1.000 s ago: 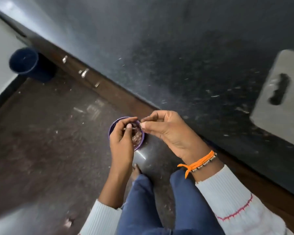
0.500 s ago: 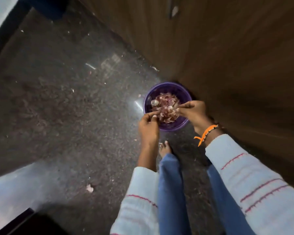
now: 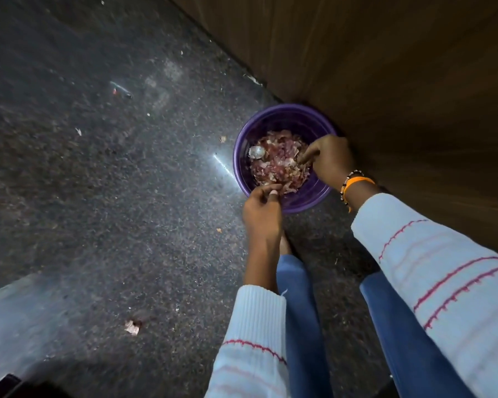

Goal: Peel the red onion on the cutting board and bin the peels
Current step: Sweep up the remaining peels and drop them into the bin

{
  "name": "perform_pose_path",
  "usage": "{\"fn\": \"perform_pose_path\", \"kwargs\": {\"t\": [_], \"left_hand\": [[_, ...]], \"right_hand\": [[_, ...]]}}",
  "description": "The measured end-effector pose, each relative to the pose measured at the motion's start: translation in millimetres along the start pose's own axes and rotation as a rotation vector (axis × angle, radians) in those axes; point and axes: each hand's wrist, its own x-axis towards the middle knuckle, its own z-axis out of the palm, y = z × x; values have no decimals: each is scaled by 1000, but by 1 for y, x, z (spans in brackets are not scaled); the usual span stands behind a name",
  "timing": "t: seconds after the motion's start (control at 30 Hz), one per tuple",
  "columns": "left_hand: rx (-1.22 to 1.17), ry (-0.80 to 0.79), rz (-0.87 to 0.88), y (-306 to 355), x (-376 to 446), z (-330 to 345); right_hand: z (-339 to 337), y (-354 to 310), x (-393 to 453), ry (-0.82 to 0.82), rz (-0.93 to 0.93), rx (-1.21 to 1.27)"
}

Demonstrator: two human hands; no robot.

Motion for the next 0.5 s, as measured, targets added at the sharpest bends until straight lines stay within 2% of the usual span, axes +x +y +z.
{"fn": "perform_pose_path", "kwargs": {"t": [0.17, 0.3, 0.4, 0.5], "left_hand": [[36, -16, 32, 16, -9, 4], [24, -13, 53, 32, -25, 5], [-5, -28, 79, 51, -46, 3], [-49, -25, 128, 74, -73, 1]], "right_hand": [[-12, -3, -5, 61, 23, 19], [-34, -12, -21, -18, -17, 10], [-54, -23, -41, 57, 22, 143], [-82, -38, -70, 43, -65, 261]]}}
